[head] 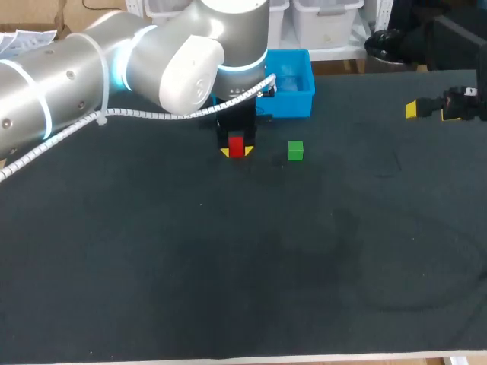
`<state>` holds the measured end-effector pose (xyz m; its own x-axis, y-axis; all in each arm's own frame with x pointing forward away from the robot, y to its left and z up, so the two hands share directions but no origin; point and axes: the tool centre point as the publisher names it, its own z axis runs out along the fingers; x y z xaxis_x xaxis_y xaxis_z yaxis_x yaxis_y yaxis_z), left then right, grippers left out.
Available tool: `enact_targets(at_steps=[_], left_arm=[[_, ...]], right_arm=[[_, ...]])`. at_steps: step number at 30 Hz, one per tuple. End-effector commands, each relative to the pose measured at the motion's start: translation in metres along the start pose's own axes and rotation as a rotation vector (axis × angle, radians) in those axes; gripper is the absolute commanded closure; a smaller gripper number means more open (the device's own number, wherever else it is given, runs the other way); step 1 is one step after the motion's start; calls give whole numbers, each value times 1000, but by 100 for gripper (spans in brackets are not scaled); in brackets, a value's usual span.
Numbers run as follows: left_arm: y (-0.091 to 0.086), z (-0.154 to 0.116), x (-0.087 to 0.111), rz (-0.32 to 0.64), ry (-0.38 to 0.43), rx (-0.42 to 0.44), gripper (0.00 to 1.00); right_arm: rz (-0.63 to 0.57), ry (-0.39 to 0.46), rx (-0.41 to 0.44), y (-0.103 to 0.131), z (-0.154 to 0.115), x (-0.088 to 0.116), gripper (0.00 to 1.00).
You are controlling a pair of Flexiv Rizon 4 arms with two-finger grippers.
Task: Use the left arm to pick the red cube and place it into the blue plastic box first, then use the right arm to grasp the green cube and put it into the same blue plastic box after the first action is fully finished.
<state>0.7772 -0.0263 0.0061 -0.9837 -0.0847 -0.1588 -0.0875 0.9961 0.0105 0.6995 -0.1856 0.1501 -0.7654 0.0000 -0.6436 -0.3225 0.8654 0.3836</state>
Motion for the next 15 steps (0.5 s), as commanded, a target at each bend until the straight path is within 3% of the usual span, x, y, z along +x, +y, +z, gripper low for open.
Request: enact_targets(at_steps=[1, 15], left_arm=[[5, -18, 1, 5, -18, 21, 100], [5, -68, -21, 19, -110, 83, 100]], right_arm=[[0, 0, 1, 0, 0, 0, 0], [0, 0, 1, 0, 0, 0, 0]])
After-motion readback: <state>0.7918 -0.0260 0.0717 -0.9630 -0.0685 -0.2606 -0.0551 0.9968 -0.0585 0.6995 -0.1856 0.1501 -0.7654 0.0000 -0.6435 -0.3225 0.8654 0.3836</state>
